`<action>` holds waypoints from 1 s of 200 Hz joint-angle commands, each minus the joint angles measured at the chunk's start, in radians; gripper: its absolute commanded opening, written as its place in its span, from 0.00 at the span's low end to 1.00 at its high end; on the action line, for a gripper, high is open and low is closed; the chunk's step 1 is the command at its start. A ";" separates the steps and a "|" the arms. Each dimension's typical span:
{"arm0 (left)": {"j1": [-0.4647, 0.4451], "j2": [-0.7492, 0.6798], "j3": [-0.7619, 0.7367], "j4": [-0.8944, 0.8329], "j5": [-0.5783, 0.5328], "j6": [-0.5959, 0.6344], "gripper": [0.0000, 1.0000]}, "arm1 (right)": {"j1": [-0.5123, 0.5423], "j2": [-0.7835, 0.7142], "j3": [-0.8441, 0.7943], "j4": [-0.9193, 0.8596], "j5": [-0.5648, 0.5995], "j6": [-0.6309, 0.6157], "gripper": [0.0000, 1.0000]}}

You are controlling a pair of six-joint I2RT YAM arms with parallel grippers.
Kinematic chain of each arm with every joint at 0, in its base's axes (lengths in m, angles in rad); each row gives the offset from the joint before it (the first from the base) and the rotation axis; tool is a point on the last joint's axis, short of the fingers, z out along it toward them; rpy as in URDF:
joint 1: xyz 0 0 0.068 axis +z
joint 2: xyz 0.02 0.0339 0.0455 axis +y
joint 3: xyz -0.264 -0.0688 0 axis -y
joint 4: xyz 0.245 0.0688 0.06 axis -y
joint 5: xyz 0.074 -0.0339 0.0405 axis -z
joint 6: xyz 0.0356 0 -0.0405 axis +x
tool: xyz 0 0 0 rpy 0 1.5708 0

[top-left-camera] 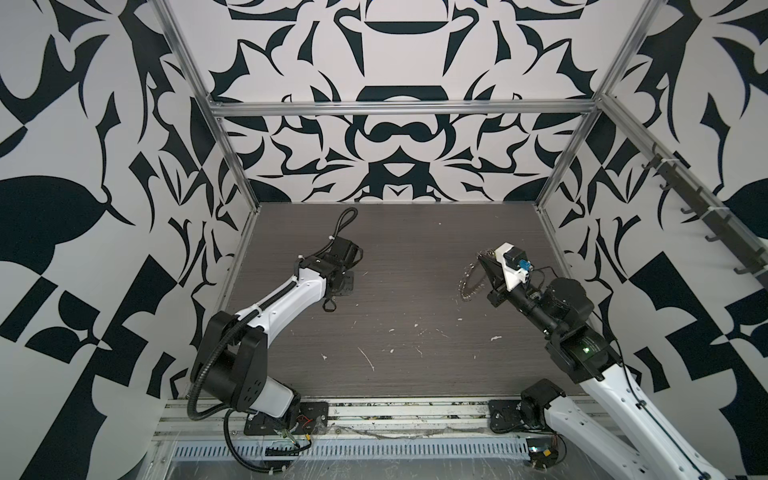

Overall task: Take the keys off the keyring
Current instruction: 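Separate the grippers, left carrying the yellow-tag ring away from the plate, then lower the yellow-tag ring with the left gripper while the right lowers the plate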

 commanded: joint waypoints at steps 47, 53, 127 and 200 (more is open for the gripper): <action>-0.003 0.144 -0.100 0.159 -0.002 -0.099 0.00 | 0.000 -0.013 0.048 -0.091 -0.012 -0.047 0.00; -0.003 0.155 -0.103 0.166 -0.003 -0.099 0.00 | 0.001 -0.017 0.051 -0.102 -0.012 -0.048 0.00; -0.006 0.117 -0.078 0.168 0.001 -0.074 0.45 | 0.000 -0.032 0.083 -0.230 0.020 -0.063 0.00; -0.020 -0.064 0.033 0.133 -0.045 0.030 0.75 | 0.000 -0.156 0.053 -0.397 0.217 0.025 0.00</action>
